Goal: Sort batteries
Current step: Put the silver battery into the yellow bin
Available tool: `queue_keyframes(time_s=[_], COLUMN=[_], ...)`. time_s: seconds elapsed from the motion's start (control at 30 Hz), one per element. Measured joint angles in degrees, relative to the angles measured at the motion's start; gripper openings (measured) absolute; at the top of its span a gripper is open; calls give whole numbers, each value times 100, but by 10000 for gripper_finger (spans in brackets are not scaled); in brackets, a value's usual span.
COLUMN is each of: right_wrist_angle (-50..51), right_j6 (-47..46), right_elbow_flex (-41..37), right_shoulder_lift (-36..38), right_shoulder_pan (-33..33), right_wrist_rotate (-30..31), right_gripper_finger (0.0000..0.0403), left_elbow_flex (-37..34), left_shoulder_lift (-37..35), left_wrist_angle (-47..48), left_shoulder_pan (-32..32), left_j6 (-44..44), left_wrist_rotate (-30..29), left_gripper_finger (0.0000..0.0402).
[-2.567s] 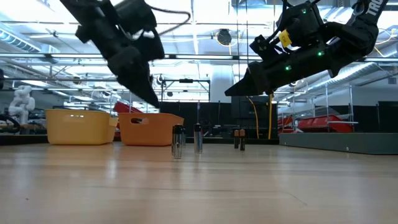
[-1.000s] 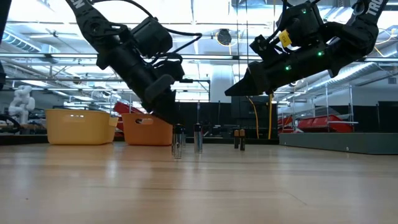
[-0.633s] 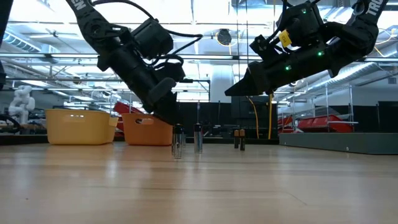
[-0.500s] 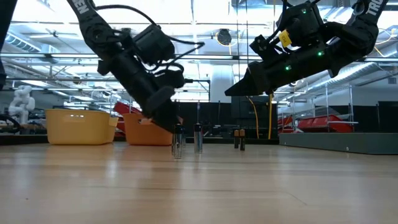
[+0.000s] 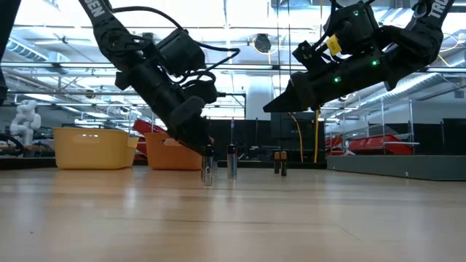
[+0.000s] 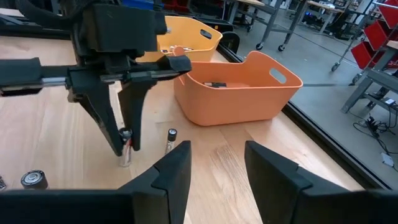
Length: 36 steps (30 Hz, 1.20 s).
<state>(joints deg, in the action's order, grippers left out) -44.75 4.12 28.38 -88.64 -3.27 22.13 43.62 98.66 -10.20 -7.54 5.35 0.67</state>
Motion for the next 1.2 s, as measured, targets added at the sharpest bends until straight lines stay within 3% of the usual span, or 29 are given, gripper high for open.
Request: queue_keyframes(time_s=[0.27, 0.5, 0.6, 0.73, 0.9, 1.2], right_wrist_angle=[9, 52, 48, 32, -2, -27], right_j6=[-12, -44, -44, -48, -68, -68], right_elbow_flex=[0, 0, 0, 0, 0, 0], right_shoulder_lift=[0, 0, 0, 1, 2, 2], right_shoulder_pan=[0, 4, 4, 4, 4, 6], right_wrist_rotate=[1, 2, 2, 2, 2, 1], right_gripper_finger=[141, 141, 141, 141, 141, 141], left_elbow_flex=[0, 4, 11, 10, 9, 7], left_shoulder_lift=[-1168, -2656, -3016, -3126, -3028, -2540], left_wrist_angle=[878, 2263, 3043, 4383, 5531, 5700], left_shoulder_pan=[128, 161, 33, -327, -790, -2030], left_j6=[173, 349, 689, 1418, 1980, 1469], left_wrist_rotate=[-198, -2400, -3000, -3361, -3395, -3259], left_gripper_finger=[54, 54, 54, 54, 54, 54])
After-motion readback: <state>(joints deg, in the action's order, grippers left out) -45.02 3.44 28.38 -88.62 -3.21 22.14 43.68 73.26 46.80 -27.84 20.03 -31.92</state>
